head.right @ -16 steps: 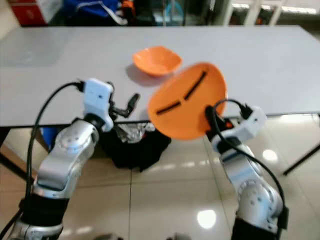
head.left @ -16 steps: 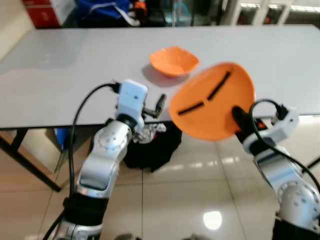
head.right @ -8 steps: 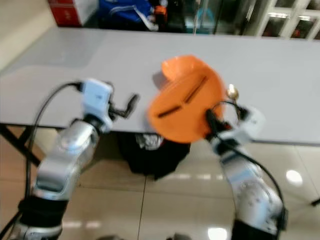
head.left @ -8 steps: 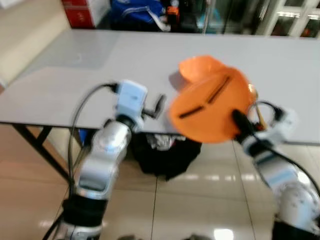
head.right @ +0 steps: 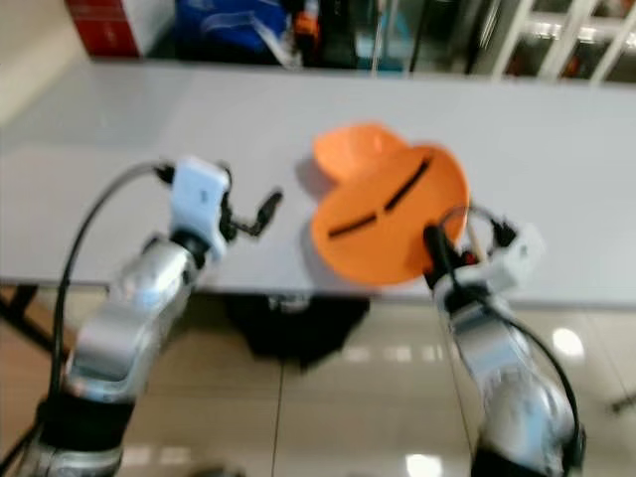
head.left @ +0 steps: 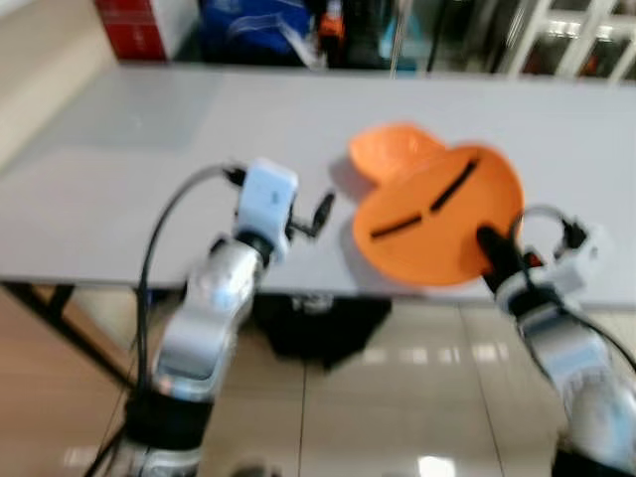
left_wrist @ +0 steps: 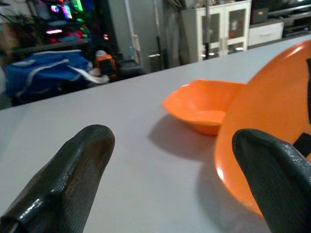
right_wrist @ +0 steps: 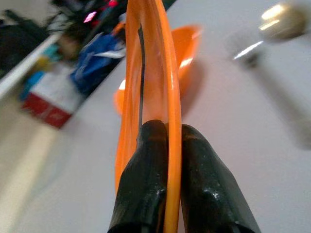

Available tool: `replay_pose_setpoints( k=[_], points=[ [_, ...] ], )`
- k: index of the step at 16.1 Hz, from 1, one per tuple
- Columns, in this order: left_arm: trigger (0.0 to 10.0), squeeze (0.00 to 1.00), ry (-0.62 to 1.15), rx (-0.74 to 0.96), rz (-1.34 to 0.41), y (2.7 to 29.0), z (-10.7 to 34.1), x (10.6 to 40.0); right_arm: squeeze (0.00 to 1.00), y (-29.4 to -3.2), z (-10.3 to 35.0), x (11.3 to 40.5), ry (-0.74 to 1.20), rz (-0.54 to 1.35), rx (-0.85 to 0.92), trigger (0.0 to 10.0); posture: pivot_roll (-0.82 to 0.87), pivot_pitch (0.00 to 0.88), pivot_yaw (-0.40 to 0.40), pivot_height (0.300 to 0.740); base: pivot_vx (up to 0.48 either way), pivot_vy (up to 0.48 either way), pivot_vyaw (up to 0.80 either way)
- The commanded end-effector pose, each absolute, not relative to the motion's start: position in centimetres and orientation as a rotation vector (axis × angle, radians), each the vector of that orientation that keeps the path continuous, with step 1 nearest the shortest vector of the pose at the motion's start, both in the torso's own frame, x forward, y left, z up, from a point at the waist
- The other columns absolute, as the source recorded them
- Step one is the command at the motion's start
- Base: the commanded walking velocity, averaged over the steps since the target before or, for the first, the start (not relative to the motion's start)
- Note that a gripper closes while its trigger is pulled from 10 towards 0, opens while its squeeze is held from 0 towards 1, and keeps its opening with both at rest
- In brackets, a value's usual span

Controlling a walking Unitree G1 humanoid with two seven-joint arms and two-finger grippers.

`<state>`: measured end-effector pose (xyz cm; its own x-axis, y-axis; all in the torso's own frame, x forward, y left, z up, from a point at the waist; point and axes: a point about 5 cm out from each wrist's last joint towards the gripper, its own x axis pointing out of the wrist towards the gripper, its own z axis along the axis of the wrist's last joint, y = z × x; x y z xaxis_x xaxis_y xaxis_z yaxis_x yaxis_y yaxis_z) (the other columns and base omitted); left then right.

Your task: Setting the table

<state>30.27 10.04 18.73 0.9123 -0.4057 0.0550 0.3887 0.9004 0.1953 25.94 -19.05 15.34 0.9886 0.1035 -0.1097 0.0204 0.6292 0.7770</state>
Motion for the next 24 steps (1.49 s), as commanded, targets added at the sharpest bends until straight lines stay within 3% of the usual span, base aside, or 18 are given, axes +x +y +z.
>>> replay_pose_setpoints(
  k=[1,10,17,24],
  points=[
    [10.0,0.00,-0.101,0.182,-0.435,10.1,18.7,29.9,0.00,-18.0,16.3,25.5,0.133,0.153,0.943,10.0,-0.02,0.051,-0.007,0.740,0.000,0.000,0.00],
    [10.0,0.00,-0.021,0.232,-0.593,12.3,17.4,28.4,0.00,-19.0,15.0,23.3,0.244,0.118,1.092,10.0,-0.03,0.080,-0.004,0.740,0.000,0.000,0.00],
    [10.0,0.00,-0.014,0.215,-0.691,10.9,17.2,27.5,0.00,-19.6,14.2,26.0,0.292,-0.063,1.217,10.0,-0.02,0.088,-0.010,0.740,0.000,0.000,0.00],
    [10.0,0.00,-0.013,0.216,-0.712,10.4,17.3,27.4,0.00,-21.7,13.6,29.8,0.277,-0.223,1.343,10.0,-0.02,0.084,-0.015,0.740,0.000,0.000,0.00]
  ],
)
